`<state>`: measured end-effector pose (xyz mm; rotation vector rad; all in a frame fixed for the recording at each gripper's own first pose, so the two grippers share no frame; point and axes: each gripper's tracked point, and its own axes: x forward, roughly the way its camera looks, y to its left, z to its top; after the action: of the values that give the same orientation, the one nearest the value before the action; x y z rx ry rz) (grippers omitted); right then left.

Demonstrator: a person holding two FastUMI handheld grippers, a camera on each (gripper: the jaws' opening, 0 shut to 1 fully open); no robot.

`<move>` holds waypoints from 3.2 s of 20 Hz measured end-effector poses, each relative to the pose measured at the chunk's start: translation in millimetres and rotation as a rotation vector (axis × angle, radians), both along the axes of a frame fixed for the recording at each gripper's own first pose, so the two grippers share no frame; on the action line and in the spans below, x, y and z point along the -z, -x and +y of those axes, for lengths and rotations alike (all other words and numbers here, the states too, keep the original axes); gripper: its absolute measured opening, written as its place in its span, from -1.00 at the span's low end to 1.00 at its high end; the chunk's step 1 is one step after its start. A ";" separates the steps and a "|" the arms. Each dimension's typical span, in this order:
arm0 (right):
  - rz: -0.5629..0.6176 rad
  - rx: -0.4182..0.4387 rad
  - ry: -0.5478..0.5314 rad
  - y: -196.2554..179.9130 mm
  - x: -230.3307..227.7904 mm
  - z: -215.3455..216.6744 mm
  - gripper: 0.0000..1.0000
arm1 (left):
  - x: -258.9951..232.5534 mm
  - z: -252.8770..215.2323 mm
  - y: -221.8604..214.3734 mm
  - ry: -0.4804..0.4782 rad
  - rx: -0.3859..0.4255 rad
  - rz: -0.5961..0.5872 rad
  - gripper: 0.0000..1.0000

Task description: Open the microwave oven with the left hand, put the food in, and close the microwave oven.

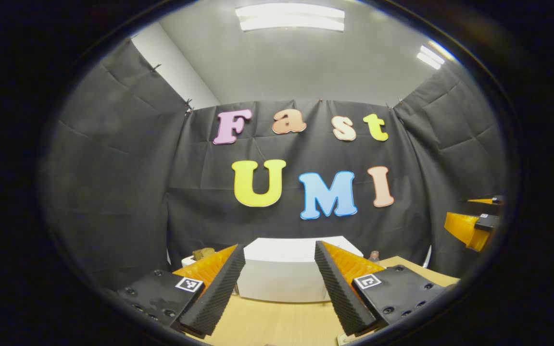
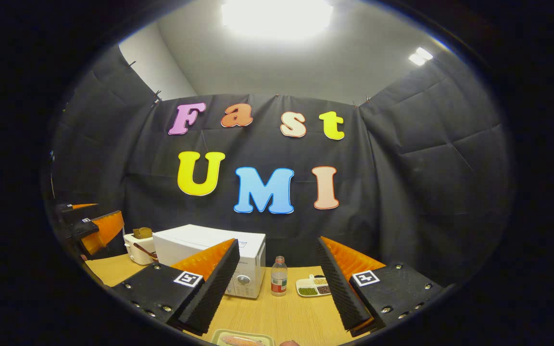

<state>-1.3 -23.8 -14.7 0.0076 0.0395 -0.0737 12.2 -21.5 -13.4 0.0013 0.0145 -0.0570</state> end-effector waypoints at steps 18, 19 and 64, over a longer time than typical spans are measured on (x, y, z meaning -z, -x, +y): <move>-0.009 0.126 0.050 28.5 -10.8 -51.9 0.94 | 42.1 -83.4 -78.0 0.037 0.175 -0.003 0.92; -0.004 0.142 0.053 33.6 -10.7 -56.8 0.94 | 51.0 -90.7 -84.5 0.047 0.185 0.013 0.97; 0.121 0.310 0.113 100.0 13.4 -118.6 0.95 | 297.1 -185.6 -217.0 -0.065 0.240 0.475 -0.79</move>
<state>-101.3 -142.4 -28.0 -0.1042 0.1552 -0.3866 229.1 -207.1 -310.5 0.0542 0.4919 -0.2955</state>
